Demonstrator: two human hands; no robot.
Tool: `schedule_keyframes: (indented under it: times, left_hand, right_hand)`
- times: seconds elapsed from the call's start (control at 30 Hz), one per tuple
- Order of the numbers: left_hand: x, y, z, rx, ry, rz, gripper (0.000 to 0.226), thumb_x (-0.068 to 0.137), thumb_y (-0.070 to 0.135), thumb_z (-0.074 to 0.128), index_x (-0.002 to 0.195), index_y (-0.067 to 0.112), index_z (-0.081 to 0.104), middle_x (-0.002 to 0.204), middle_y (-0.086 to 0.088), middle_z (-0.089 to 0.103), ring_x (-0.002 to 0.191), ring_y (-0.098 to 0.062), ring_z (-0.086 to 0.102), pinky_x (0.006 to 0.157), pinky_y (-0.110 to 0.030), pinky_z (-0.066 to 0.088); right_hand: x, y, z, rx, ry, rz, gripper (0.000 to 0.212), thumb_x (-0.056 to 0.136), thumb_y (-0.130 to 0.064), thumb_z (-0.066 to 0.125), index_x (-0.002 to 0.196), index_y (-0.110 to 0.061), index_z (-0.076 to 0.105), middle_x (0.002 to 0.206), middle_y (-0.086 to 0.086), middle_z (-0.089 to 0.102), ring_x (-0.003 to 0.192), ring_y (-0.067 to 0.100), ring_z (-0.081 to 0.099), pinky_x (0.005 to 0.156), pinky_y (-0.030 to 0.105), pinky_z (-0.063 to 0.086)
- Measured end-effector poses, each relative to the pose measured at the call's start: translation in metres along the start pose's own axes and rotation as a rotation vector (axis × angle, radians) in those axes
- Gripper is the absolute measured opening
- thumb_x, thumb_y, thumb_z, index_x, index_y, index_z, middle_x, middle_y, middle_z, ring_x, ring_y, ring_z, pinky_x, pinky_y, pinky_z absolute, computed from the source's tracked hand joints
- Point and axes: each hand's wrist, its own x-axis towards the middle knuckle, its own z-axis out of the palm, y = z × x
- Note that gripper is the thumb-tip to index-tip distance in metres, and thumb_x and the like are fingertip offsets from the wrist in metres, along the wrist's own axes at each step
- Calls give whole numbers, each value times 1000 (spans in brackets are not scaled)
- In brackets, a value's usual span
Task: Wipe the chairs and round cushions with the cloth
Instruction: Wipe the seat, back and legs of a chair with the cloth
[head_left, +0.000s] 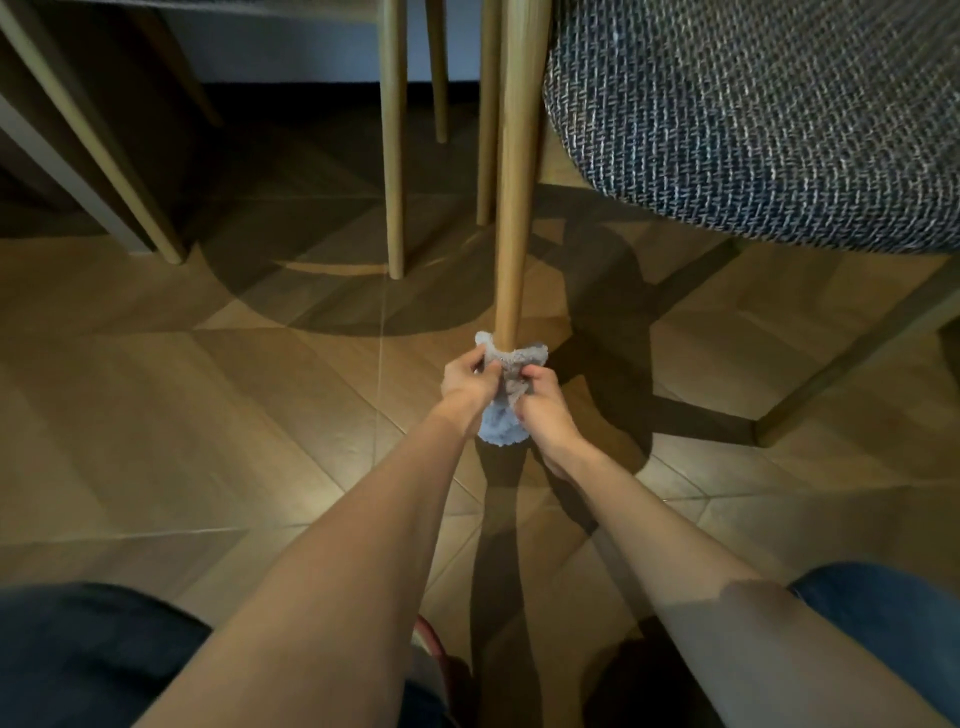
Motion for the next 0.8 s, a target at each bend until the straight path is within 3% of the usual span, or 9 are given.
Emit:
schedule_keyframes:
  times: [0.13, 0.33, 0.5, 0.57, 0.7, 0.8]
  left_hand:
    - [-17, 39, -3, -142, 102, 126, 38, 92, 10, 61, 128, 18, 59, 123, 0, 63, 108, -12, 59, 97, -35, 51]
    - [-51, 119, -13, -208, 167, 491, 43, 89, 18, 66, 131, 16, 57, 122, 0, 66, 107, -7, 63, 93, -30, 53]
    - [-69, 165, -17, -201, 244, 661, 47, 85, 16, 71, 129, 10, 57, 124, -2, 64, 99, 5, 59, 88, -13, 50]
    - [-71, 170, -19, -213, 255, 682, 46, 84, 14, 72, 128, 10, 58, 121, -1, 65, 96, 5, 60, 84, -11, 50]
    - [-69, 156, -15, -152, 292, 588, 44, 84, 19, 72, 126, 12, 61, 117, -1, 68, 99, 0, 64, 88, -20, 54]
    - [-74, 129, -12, -101, 276, 431, 41, 84, 20, 72, 124, 15, 63, 117, 1, 68, 102, -3, 62, 89, -22, 53]
  right_hand:
    - [-15, -33, -12, 157, -14, -135, 33, 99, -2, 41, 124, -25, 43, 132, 4, 52, 119, 17, 53, 105, 34, 43]
    - [-40, -103, -20, 239, 0, -435, 44, 100, -1, 42, 142, -15, 43, 141, 5, 51, 128, 15, 50, 109, 36, 41]
    - [-57, -138, -19, 364, -49, -445, 50, 98, 5, 39, 144, -13, 41, 134, 1, 52, 126, 15, 50, 109, 35, 40]
    - [-57, -141, -19, 407, -78, -421, 52, 96, 8, 38, 144, -13, 41, 140, 4, 50, 127, 17, 49, 110, 35, 39]
    - [-53, -137, -22, 343, -39, -372, 53, 95, 7, 38, 143, -15, 42, 141, 8, 50, 128, 21, 49, 110, 41, 39]
    - [-56, -123, -30, 332, -100, -231, 45, 99, 2, 36, 141, -14, 43, 115, 2, 60, 120, 21, 54, 105, 36, 42]
